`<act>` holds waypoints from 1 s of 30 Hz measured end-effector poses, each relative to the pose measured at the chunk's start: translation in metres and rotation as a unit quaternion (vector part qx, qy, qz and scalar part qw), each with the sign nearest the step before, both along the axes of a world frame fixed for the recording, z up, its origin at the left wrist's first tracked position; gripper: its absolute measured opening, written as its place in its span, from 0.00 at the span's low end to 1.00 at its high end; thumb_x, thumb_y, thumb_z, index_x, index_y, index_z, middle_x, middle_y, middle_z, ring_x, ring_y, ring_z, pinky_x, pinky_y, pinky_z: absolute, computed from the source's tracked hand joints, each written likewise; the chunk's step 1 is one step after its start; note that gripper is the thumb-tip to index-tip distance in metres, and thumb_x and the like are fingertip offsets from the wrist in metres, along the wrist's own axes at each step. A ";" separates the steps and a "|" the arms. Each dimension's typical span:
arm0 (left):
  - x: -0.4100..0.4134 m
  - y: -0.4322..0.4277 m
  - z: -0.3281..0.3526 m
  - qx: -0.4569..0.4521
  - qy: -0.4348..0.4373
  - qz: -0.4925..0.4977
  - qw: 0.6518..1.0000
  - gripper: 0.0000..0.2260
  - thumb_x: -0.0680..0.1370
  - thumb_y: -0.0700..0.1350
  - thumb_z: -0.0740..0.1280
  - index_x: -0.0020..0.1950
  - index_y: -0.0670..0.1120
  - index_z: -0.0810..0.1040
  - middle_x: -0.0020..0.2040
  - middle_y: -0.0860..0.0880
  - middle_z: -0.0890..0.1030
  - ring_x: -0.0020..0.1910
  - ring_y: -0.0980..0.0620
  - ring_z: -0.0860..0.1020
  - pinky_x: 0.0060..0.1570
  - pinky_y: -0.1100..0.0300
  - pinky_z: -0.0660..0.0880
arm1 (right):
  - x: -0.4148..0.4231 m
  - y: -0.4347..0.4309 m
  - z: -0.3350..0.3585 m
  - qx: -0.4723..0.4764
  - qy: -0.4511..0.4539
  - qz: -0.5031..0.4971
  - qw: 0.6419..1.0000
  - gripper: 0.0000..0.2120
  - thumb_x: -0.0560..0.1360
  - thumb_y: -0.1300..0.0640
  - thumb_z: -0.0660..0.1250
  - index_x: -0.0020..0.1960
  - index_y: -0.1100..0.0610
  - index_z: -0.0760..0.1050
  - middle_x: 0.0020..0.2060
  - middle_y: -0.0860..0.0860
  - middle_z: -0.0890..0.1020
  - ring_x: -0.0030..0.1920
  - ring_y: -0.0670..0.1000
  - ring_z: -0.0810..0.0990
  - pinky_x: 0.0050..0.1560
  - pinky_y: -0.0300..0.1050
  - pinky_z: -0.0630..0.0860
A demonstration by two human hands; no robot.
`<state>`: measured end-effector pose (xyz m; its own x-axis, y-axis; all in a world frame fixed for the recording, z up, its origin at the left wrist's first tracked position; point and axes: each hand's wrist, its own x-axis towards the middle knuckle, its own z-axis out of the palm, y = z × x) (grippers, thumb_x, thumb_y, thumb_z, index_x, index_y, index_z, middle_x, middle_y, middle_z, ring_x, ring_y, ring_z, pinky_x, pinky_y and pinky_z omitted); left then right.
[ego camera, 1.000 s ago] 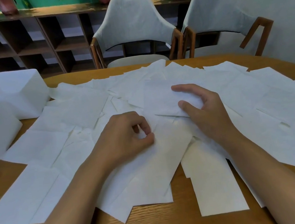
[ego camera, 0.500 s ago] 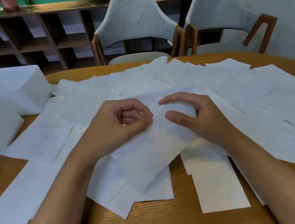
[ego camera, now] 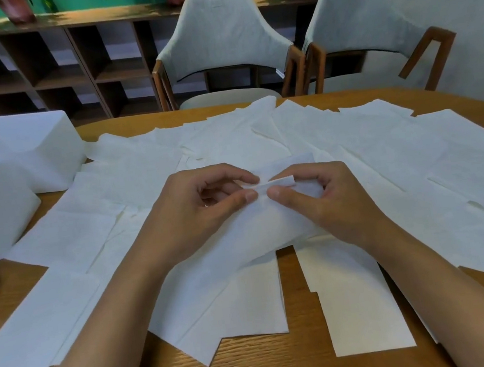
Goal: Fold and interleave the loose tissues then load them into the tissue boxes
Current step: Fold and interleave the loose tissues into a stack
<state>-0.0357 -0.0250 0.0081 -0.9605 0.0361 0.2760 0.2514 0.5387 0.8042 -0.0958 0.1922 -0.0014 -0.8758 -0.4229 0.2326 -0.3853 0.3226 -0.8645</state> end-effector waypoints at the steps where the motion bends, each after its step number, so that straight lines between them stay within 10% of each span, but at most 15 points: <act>1: 0.000 -0.001 0.000 -0.002 -0.008 0.005 1.000 0.13 0.74 0.57 0.73 0.57 0.57 0.86 0.48 0.59 0.86 0.50 0.54 0.84 0.50 0.58 0.83 | 0.001 0.000 0.001 -0.004 -0.003 -0.015 1.000 0.06 0.69 0.39 0.72 0.46 0.37 0.79 0.44 0.26 0.78 0.53 0.31 0.75 0.44 0.25 0.75; 13: 0.001 0.002 0.008 0.055 0.008 0.028 0.998 0.08 0.73 0.57 0.72 0.48 0.58 0.87 0.47 0.62 0.86 0.51 0.57 0.83 0.44 0.67 0.79 | 0.008 -0.003 0.007 -0.034 -0.078 0.085 0.993 0.19 0.66 0.38 0.77 0.54 0.40 0.77 0.47 0.30 0.80 0.54 0.36 0.78 0.44 0.32 0.79; 23: -0.004 0.005 -0.008 0.039 0.021 0.086 0.995 0.04 0.76 0.55 0.75 0.47 0.56 0.87 0.46 0.59 0.85 0.49 0.55 0.81 0.43 0.61 0.78 | 0.008 -0.003 0.006 -0.065 -0.089 0.043 0.993 0.01 0.75 0.48 0.71 0.46 0.43 0.81 0.41 0.31 0.83 0.48 0.34 0.81 0.38 0.29 0.75; 30: -0.005 0.004 -0.005 0.089 -0.036 0.042 0.994 0.08 0.74 0.56 0.74 0.47 0.53 0.86 0.49 0.58 0.85 0.52 0.55 0.83 0.46 0.64 0.78 | 0.006 -0.001 0.008 -0.065 -0.110 0.057 0.990 0.09 0.73 0.43 0.68 0.52 0.41 0.79 0.45 0.33 0.83 0.50 0.36 0.81 0.41 0.32 0.77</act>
<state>-0.0411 -0.0211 0.0036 -0.9754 -0.0889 0.2019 0.1502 0.4025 0.9030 -0.0901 0.1915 0.0064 -0.8595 -0.5011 0.1007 -0.2114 0.1691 -0.9627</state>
